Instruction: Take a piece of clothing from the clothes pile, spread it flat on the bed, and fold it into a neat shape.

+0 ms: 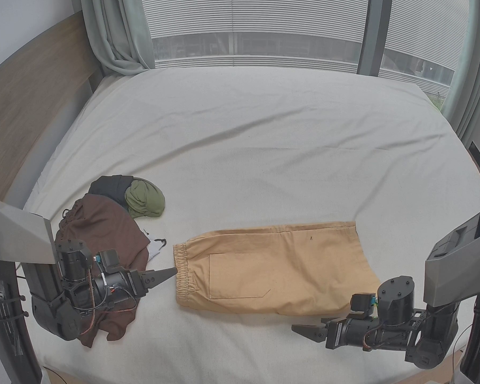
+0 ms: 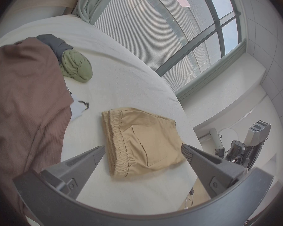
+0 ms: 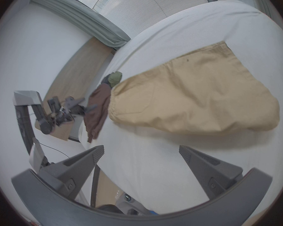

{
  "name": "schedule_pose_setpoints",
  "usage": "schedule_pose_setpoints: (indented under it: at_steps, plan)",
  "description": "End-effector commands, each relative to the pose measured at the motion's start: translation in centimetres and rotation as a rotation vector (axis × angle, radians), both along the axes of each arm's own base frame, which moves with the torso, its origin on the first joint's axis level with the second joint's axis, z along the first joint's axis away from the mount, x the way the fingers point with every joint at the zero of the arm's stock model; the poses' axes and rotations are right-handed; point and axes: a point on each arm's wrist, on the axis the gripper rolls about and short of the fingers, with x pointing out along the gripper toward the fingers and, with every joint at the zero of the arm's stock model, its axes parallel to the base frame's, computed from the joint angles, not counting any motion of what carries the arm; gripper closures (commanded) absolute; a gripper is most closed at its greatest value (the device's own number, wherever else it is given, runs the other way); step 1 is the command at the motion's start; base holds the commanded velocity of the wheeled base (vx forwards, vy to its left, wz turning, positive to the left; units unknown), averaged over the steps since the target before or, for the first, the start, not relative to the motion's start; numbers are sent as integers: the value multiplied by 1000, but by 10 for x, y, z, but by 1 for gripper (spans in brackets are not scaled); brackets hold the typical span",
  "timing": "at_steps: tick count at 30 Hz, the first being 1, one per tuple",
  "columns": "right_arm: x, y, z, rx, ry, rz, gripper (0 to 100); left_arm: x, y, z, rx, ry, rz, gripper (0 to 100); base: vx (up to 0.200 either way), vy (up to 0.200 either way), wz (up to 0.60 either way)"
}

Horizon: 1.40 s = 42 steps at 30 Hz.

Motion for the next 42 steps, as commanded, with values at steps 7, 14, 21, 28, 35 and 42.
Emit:
schedule_pose_setpoints:
  at_steps: [7,14,21,28,35,42]
  plan:
    - [20,-18,19,104,-52,-26,0,5,0,-29,7,84,-3,0,0,0,0]
    - [17,-20,30,125,-82,-23,0,13,-6,-46,11,108,-16,0,0,0,0]
    - [19,-22,31,127,-89,-35,0,19,-13,-62,15,133,-32,0,0,0,0]
    - [19,-22,31,127,-91,-36,0,37,-26,-79,12,122,-19,0,0,0,0]
    - [18,-22,31,127,-89,-35,0,46,-47,-80,-31,136,12,0,0,0,0]
    - [18,-21,32,129,-90,-32,0,53,-59,-83,-25,106,19,0,0,0,0]
